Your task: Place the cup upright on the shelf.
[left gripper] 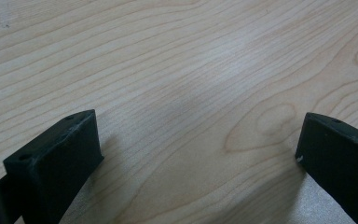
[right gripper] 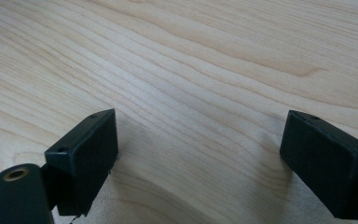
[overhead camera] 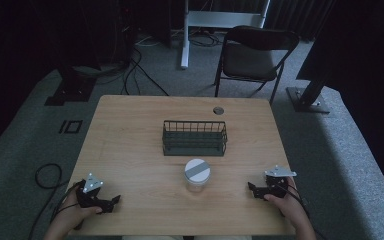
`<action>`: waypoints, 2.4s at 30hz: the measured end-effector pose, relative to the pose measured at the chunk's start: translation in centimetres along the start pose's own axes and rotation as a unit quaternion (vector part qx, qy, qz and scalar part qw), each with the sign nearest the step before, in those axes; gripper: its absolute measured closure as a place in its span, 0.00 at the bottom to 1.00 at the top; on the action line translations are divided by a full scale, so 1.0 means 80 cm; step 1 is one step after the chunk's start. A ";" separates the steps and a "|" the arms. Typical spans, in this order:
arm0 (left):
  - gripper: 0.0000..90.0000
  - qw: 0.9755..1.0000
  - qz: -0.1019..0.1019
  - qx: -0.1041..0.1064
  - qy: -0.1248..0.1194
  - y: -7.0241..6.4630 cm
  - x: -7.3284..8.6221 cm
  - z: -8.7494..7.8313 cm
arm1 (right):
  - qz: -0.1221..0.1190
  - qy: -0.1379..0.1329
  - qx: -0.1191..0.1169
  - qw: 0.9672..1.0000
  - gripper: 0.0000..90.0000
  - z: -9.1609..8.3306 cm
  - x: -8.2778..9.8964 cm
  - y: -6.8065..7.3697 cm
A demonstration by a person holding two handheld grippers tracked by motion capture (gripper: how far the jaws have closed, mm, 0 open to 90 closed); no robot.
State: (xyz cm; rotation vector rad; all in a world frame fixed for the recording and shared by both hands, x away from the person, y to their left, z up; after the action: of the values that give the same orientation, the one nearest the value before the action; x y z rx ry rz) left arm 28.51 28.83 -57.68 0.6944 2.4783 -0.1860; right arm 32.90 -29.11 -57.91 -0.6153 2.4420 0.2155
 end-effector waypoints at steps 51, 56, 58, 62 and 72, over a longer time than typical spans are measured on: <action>0.00 1.000 0.000 0.001 0.000 0.000 0.000 0.000 | -0.044 -0.027 -0.011 0.999 0.12 -0.013 -0.021 0.025; 0.00 1.000 0.000 0.001 0.000 0.000 0.000 0.000 | -0.054 -0.028 -0.019 0.998 0.13 -0.013 -0.024 0.035; 0.00 1.000 0.000 0.001 0.000 0.000 0.000 0.000 | -0.059 -0.029 -0.023 0.998 0.13 -0.012 -0.026 0.039; 0.00 1.000 0.000 0.001 0.000 0.000 0.000 0.000 | -0.067 -0.032 -0.031 0.997 0.13 -0.011 -0.028 0.048; 0.00 1.000 0.000 0.001 0.000 0.000 0.000 0.000 | -0.088 -0.046 -0.060 0.993 0.14 -0.010 -0.038 0.075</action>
State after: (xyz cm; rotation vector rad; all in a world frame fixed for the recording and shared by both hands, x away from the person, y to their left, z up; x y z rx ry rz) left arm 28.52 28.82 -57.69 0.6941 2.4788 -0.1877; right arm 31.83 -22.92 -55.41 -0.8496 2.2833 0.3127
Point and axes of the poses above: each handheld gripper's, and its own axes: z roughly forward along the jaws, x roughly out of its underside, y roughly to its left, the point moved 4 cm from there along z, roughly forward along the jaws, and after that the axes turned 10 degrees about y, right-handed, at the moved point
